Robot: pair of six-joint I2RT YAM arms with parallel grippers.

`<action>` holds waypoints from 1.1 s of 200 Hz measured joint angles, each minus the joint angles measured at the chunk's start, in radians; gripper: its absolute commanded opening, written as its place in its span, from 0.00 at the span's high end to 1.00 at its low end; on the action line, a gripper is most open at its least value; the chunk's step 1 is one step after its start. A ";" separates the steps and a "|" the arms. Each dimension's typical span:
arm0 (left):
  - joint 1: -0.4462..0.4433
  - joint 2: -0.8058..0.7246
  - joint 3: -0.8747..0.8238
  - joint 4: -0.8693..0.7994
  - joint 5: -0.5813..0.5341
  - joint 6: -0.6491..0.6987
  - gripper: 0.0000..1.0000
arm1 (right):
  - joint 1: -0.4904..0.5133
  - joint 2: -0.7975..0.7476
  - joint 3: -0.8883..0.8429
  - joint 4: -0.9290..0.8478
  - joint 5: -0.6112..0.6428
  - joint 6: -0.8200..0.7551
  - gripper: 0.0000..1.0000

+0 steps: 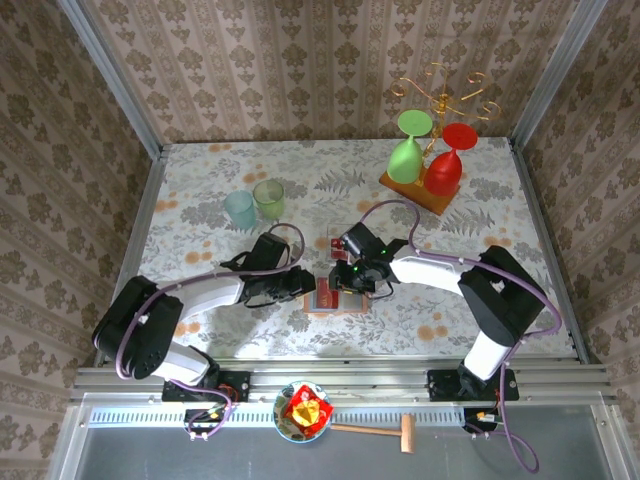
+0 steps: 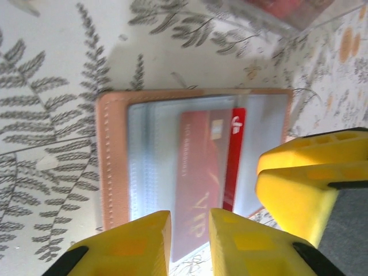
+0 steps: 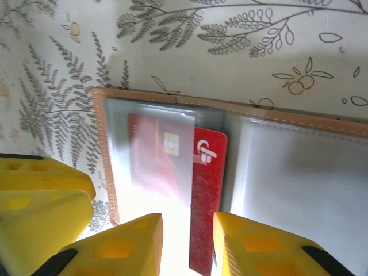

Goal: Take the credit cards out of the card holder

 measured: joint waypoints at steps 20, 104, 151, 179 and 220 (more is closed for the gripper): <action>0.000 0.000 0.021 -0.001 0.001 0.004 0.85 | 0.000 -0.008 0.000 0.001 0.000 0.000 0.70; -0.002 0.080 0.026 0.017 0.024 0.004 0.86 | 0.000 -0.009 -0.007 0.023 -0.001 0.008 0.71; -0.002 0.101 0.015 0.031 0.024 0.004 0.85 | 0.000 -0.009 -0.014 0.048 -0.010 0.013 0.70; -0.002 0.102 0.009 0.040 0.024 0.003 0.85 | 0.000 -0.005 -0.022 0.063 -0.026 0.024 0.70; -0.002 0.102 0.006 0.050 0.024 0.004 0.84 | 0.000 0.014 -0.028 0.096 -0.051 0.037 0.70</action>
